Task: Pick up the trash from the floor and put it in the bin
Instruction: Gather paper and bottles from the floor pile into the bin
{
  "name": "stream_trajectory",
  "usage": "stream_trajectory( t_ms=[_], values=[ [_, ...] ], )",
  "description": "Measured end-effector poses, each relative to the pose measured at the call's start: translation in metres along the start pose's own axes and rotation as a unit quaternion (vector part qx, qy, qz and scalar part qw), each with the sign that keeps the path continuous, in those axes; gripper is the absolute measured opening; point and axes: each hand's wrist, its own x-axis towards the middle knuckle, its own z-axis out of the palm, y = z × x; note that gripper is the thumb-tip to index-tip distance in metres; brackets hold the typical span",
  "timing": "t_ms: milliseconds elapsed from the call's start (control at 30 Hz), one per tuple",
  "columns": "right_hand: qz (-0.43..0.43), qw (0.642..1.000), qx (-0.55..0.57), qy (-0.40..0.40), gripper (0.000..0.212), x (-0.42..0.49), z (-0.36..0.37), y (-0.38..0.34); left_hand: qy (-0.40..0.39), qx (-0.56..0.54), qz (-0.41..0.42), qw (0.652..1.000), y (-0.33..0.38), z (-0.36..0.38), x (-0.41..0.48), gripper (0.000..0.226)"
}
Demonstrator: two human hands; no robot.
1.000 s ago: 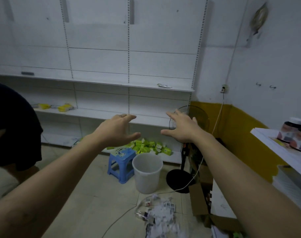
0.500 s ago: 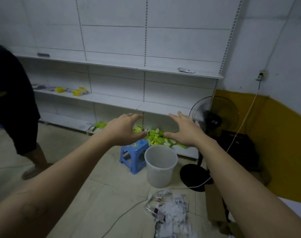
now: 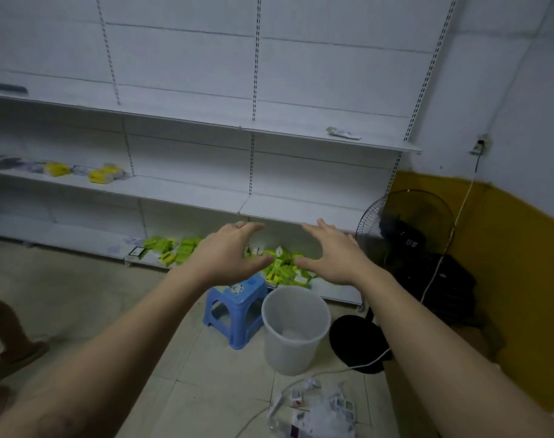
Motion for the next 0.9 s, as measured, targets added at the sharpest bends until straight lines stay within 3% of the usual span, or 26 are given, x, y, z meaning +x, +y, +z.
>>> stream_trajectory(
  t_ms=[167,367,633,900],
  values=[
    [0.040,0.997,0.059,0.003,0.079,0.041,0.026,0.037,-0.039,-0.015,0.040,0.998,-0.013,0.043,0.059,0.073],
    [0.090,0.996,0.023,-0.010,0.086,0.090,0.060,0.110,-0.097,0.017,0.070,0.993,-0.014,0.100,0.137,0.072],
    [0.194,0.975,0.109,-0.006,0.089,0.107,0.097,0.194,-0.150,0.035,0.134,0.979,0.001,0.171,0.219,0.069],
    [0.350,0.919,0.176,-0.047,0.082,0.093,0.172,0.231,-0.254,-0.028,0.243,0.936,0.001,0.284,0.279,0.068]
  ],
)
